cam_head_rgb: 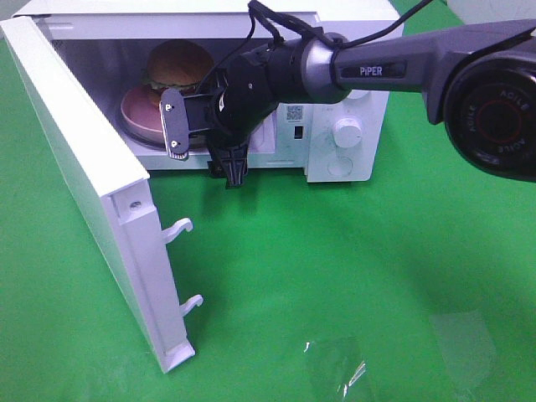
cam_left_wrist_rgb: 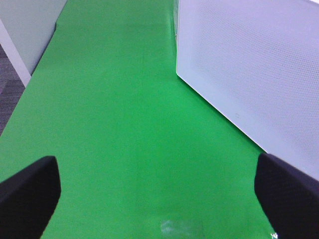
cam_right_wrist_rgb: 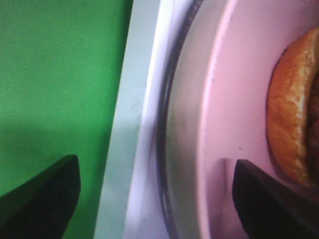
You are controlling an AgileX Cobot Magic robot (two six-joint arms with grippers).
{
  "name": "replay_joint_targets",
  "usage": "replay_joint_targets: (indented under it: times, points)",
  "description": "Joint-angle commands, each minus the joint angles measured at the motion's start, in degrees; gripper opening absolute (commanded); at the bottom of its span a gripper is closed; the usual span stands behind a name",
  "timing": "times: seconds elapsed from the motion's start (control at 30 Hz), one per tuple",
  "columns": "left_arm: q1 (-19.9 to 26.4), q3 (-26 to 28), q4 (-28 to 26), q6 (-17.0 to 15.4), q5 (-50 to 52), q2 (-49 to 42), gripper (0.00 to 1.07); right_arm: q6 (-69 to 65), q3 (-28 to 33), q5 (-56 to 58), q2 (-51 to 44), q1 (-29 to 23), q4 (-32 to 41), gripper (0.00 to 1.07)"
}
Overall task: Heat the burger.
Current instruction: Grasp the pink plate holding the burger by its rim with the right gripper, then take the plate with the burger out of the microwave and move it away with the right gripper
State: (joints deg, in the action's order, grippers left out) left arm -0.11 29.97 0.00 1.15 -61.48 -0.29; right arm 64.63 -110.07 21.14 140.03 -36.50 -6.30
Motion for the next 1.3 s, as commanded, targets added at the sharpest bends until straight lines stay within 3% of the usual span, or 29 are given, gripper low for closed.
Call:
replay_joint_targets:
  times: [0.03,0.27,0.3,0.33,0.4,0.43,0.47,0.6,1.3]
  points:
    - [0.06,-0.23,-0.34,-0.23,0.11,-0.23,0.98,-0.06,-0.92,0.23,0.86,-0.29,0.92,0.79]
    - [0.06,-0.23,-0.34,-0.23,0.11,-0.23,0.98,-0.11,-1.15,0.23,1.43,-0.29,1.03,0.64]
    - [0.06,-0.23,-0.34,-0.23,0.11,-0.23,0.98,-0.34,-1.15,0.63,1.43,-0.29,1.03,0.54]
    - [0.06,-0.23,-0.34,-0.23,0.11,-0.23,0.98,-0.34,-1.15,0.63,1.43,-0.29,1.03,0.54]
    - [0.06,-0.23,-0.34,-0.23,0.11,-0.23,0.98,-0.34,-1.15,1.95,1.26,-0.29,1.03,0.25]
    - [0.06,-0.23,-0.34,-0.23,0.11,-0.23,0.98,-0.34,-1.15,1.95,1.26,-0.29,1.03,0.25]
    - [0.06,-0.23,-0.34,-0.23,0.11,-0.23,0.98,-0.34,-1.15,2.52,0.92,-0.29,1.15,0.12]
    - [0.06,-0.23,-0.34,-0.23,0.11,-0.23,0.98,-0.34,-1.15,3.04,0.29,-0.29,1.15,0.0]
    - [0.06,-0.23,-0.34,-0.23,0.11,-0.23,0.98,0.11,-0.86,18.56,-4.58,-0.29,2.12,0.0]
